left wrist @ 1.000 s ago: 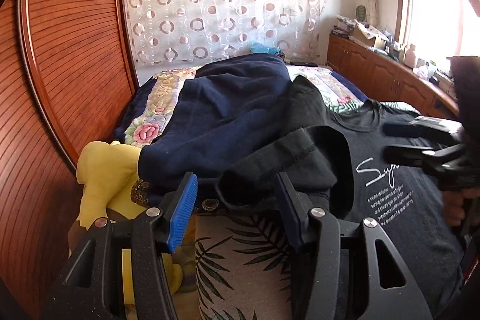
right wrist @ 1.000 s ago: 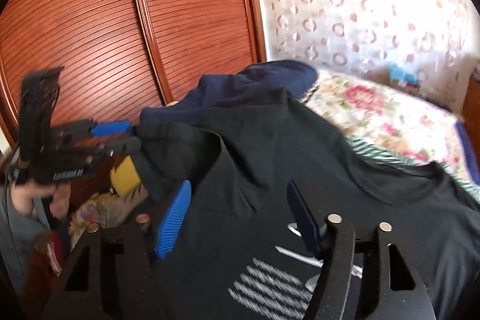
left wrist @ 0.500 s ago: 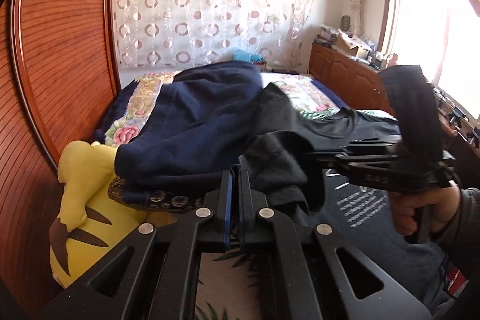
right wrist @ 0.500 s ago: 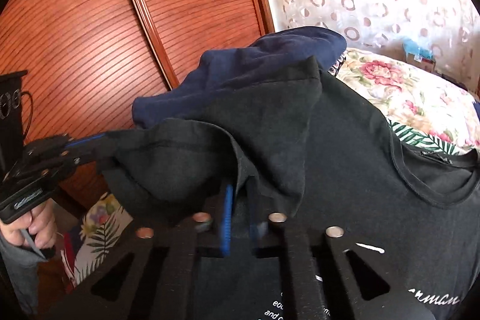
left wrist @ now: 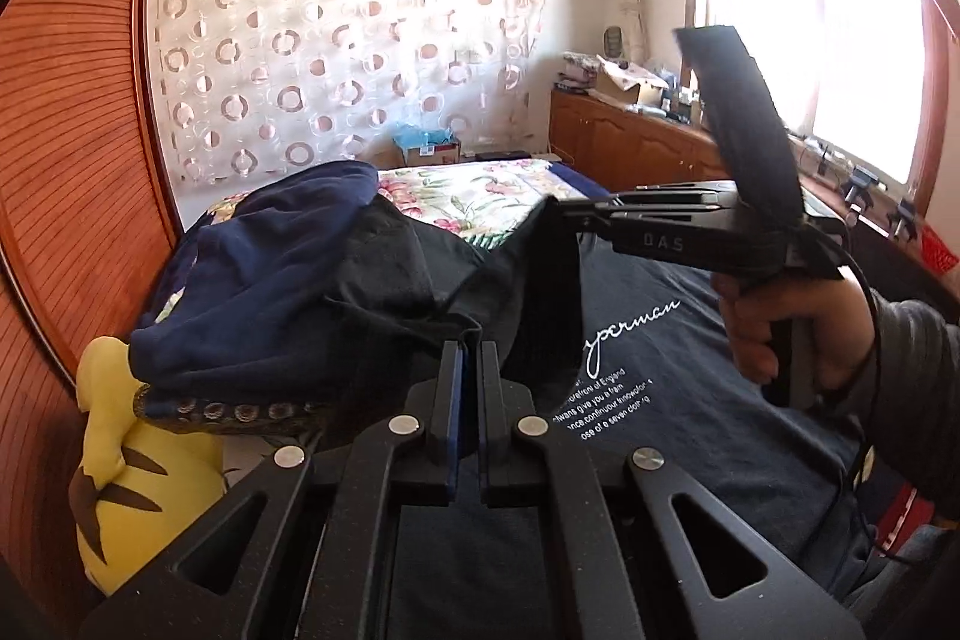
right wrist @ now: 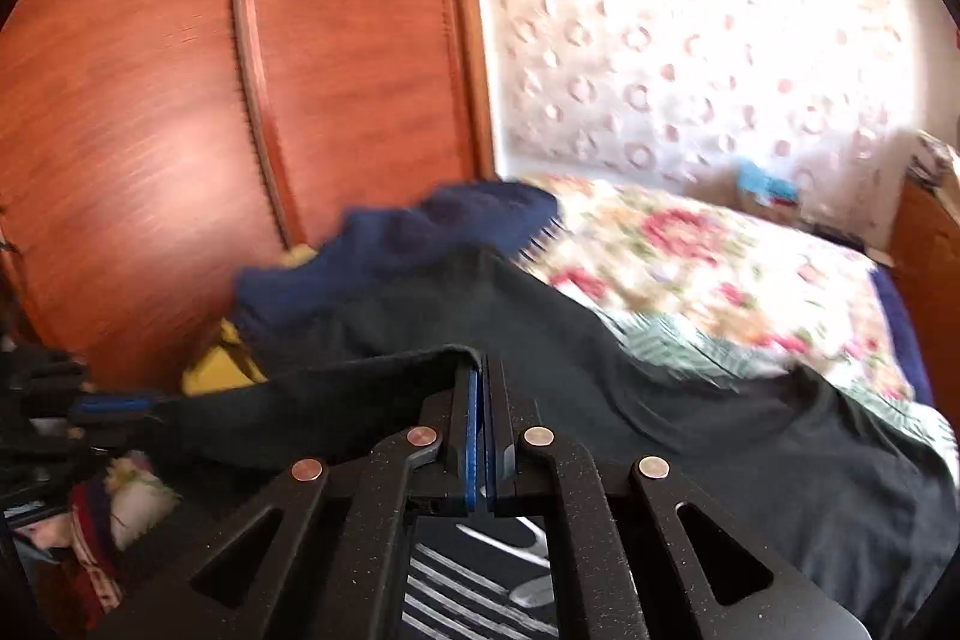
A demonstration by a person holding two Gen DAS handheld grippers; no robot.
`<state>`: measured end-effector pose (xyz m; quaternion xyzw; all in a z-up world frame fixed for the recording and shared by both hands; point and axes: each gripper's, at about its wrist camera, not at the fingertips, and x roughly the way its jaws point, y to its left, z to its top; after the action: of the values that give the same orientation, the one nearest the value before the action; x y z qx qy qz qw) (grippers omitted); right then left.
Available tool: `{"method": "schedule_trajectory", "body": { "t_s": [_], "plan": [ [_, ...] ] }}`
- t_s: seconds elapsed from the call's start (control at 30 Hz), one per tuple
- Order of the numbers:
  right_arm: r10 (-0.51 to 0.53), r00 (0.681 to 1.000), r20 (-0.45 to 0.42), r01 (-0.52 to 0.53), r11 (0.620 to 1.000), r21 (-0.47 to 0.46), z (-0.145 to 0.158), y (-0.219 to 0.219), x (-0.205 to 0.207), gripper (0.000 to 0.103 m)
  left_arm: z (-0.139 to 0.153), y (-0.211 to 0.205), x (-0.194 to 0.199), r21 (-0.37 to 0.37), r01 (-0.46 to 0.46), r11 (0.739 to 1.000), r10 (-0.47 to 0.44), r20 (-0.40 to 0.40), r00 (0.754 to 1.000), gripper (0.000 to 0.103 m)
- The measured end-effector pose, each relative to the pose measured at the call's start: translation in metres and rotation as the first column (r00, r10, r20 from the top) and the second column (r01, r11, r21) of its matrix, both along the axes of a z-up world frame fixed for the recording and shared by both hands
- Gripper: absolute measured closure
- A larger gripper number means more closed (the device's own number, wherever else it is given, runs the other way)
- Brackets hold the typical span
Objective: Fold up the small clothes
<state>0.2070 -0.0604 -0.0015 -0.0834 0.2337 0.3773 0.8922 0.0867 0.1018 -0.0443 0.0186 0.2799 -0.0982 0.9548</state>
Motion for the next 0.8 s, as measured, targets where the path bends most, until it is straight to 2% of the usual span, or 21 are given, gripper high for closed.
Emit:
{"method": "schedule_trajectory", "body": {
  "t_s": [0.07, 0.1, 0.13, 0.17, 0.23, 0.27, 0.3, 0.33, 0.47, 0.53, 0.57, 0.77, 0.8],
  "plan": [
    [-0.009, 0.998, -0.058, 0.008, 1.0, -0.027, -0.013, -0.003, 0.008, 0.101, -0.003, -0.004, 0.001, 0.018, -0.007, 1.0, 0.007, -0.006, 1.0, 0.084],
    [-0.028, 0.997, -0.077, 0.024, 0.998, -0.058, -0.02, -0.005, 0.011, 0.096, -0.005, -0.005, 0.0, 0.024, -0.009, 1.0, 0.009, -0.008, 1.0, 0.079],
    [-0.043, 0.995, -0.087, 0.036, 0.996, -0.084, -0.025, -0.006, 0.013, 0.09, -0.007, -0.005, 0.0, 0.029, -0.01, 1.0, 0.01, -0.012, 1.0, 0.068],
    [-0.048, 0.994, -0.097, 0.038, 0.994, -0.103, -0.031, -0.007, 0.014, 0.089, -0.009, -0.005, 0.0, 0.03, -0.008, 1.0, 0.008, -0.016, 1.0, 0.057],
    [-0.057, 0.994, -0.094, 0.046, 0.992, -0.115, -0.039, -0.014, 0.013, 0.086, -0.014, -0.005, 0.002, 0.035, -0.009, 0.999, 0.011, -0.034, 0.999, 0.051],
    [-0.065, 0.994, -0.092, 0.053, 0.991, -0.121, -0.038, -0.013, 0.014, 0.082, -0.017, -0.004, 0.004, 0.04, -0.013, 0.999, 0.016, -0.051, 0.999, 0.049],
    [-0.069, 0.993, -0.093, 0.058, 0.991, -0.122, -0.038, -0.015, 0.016, 0.072, -0.02, -0.005, 0.005, 0.042, -0.014, 0.999, 0.017, -0.06, 0.998, 0.048],
    [-0.073, 0.993, -0.092, 0.062, 0.991, -0.121, -0.039, -0.018, 0.016, 0.07, -0.023, -0.005, 0.007, 0.043, -0.012, 0.999, 0.015, -0.071, 0.997, 0.046],
    [-0.084, 0.992, -0.095, 0.073, 0.99, -0.118, -0.028, -0.024, 0.007, 0.07, -0.035, -0.006, 0.014, 0.041, -0.02, 0.999, 0.024, -0.105, 0.994, 0.027],
    [-0.083, 0.993, -0.089, 0.072, 0.99, -0.119, -0.028, -0.028, 0.004, 0.069, -0.04, -0.008, 0.018, 0.029, -0.015, 0.999, 0.019, -0.119, 0.993, 0.025],
    [-0.085, 0.992, -0.088, 0.074, 0.99, -0.123, -0.018, -0.021, 0.002, 0.069, -0.043, -0.011, 0.021, 0.03, -0.014, 0.999, 0.018, -0.128, 0.992, 0.024],
    [-0.118, 0.989, -0.087, 0.104, 0.984, -0.146, -0.02, -0.047, -0.011, 0.054, -0.062, -0.025, 0.042, 0.036, -0.019, 0.999, 0.025, -0.18, 0.983, 0.024],
    [-0.122, 0.988, -0.095, 0.107, 0.983, -0.149, -0.023, -0.05, -0.01, 0.048, -0.065, -0.027, 0.045, 0.033, -0.018, 0.999, 0.024, -0.19, 0.981, 0.024]
  ]
}}
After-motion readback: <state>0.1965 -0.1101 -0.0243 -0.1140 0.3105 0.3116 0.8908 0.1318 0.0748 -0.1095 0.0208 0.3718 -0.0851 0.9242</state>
